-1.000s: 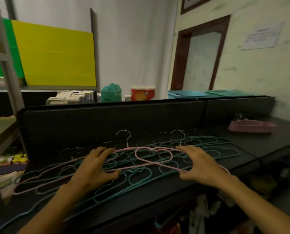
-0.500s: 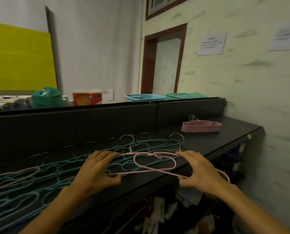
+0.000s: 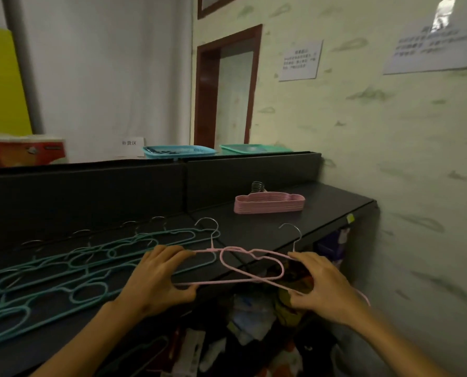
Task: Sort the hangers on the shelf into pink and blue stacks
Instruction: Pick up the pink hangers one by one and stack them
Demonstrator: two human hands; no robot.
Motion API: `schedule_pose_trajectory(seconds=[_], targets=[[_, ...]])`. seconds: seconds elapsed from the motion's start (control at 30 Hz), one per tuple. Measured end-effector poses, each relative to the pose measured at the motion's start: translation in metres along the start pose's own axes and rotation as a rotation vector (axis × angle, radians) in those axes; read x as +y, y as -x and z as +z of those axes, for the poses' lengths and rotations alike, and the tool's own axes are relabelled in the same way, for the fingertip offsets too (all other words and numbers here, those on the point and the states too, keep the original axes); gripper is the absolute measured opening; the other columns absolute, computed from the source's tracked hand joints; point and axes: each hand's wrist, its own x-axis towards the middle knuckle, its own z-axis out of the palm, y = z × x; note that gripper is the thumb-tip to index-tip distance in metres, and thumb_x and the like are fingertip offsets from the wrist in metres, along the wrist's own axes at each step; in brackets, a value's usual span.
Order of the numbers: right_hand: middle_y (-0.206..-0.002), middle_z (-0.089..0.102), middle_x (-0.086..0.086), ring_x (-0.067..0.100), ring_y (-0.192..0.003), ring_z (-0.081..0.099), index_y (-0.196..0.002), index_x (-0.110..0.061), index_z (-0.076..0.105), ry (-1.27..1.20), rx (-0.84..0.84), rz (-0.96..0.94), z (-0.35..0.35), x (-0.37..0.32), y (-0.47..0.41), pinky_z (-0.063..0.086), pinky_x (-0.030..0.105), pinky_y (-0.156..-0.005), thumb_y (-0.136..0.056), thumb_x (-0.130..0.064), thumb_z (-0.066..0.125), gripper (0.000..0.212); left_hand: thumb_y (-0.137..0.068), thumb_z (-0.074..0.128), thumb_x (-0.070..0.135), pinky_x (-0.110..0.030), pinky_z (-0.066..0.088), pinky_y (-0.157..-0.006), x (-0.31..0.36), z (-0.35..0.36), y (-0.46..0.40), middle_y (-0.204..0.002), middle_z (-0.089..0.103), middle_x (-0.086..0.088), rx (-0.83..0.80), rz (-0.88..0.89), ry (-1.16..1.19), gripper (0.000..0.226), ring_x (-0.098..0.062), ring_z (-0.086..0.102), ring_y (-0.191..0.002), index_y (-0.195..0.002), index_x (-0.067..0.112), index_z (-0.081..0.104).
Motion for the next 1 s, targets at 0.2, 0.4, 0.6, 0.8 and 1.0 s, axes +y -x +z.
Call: schedule_pose_trajectory(seconds=[0.2,0.4,0.6,0.8,1.0], targets=[[-0.134,0.042,-0.016,0.004,-0.118,0.038,-0.142,-0.033,0.036,-0.001,0.005,0.011,0.005,0.052,-0.030,0.038,0.026,-0.100,-0.068,-0.049,0.070,0.083,-0.063,0.059,0.063,-0.034,0.050,-0.081,0.014,0.040,-0.065,-0.112,0.064,0.002,-0.033,0.017,-0.023,0.067,-0.020,0.060,-0.099,-0.117,0.025,0.064],[-0.141,0.040,-0.010,0.010,-0.127,0.036,-0.144,-0.033,0.035,0.067,0.032,0.016,-0.021,0.117,-0.092,0.035,0.035,-0.107,-0.068,-0.047,0.073,0.086,-0.065,0.051,0.069,-0.038,0.044,-0.091,0.019,0.096,-0.153,-0.123,0.058,0.003,-0.036,0.023,-0.007,0.076,-0.021,0.054,-0.110,-0.126,0.026,0.057],[-0.144,0.040,-0.007,0.013,-0.129,0.035,-0.144,-0.029,0.036,0.132,0.078,0.002,-0.047,0.165,-0.173,0.031,0.028,-0.103,-0.071,-0.039,0.076,0.084,-0.061,0.032,0.077,-0.028,0.026,-0.106,0.018,0.135,-0.237,-0.144,0.038,0.008,-0.086,-0.031,0.020,0.092,-0.012,0.033,-0.129,-0.142,0.033,0.035],[-0.141,0.043,-0.007,0.011,-0.126,0.038,-0.142,-0.031,0.038,0.048,0.131,0.006,-0.040,0.208,-0.217,0.029,0.024,-0.097,-0.069,-0.034,0.078,0.084,-0.062,0.036,0.077,-0.028,0.029,-0.102,0.009,0.166,-0.297,-0.143,0.040,0.006,-0.082,-0.009,0.045,0.090,-0.011,0.035,-0.125,-0.140,0.033,0.037],[-0.138,0.047,-0.006,0.015,-0.124,0.042,-0.142,-0.030,0.040,0.005,0.134,0.025,-0.044,0.245,-0.256,0.038,0.032,-0.101,-0.065,-0.038,0.080,0.086,-0.060,0.032,0.079,-0.028,0.028,-0.102,0.007,0.182,-0.339,-0.140,0.042,0.006,-0.110,-0.028,0.045,0.094,-0.011,0.036,-0.124,-0.141,0.031,0.036]])
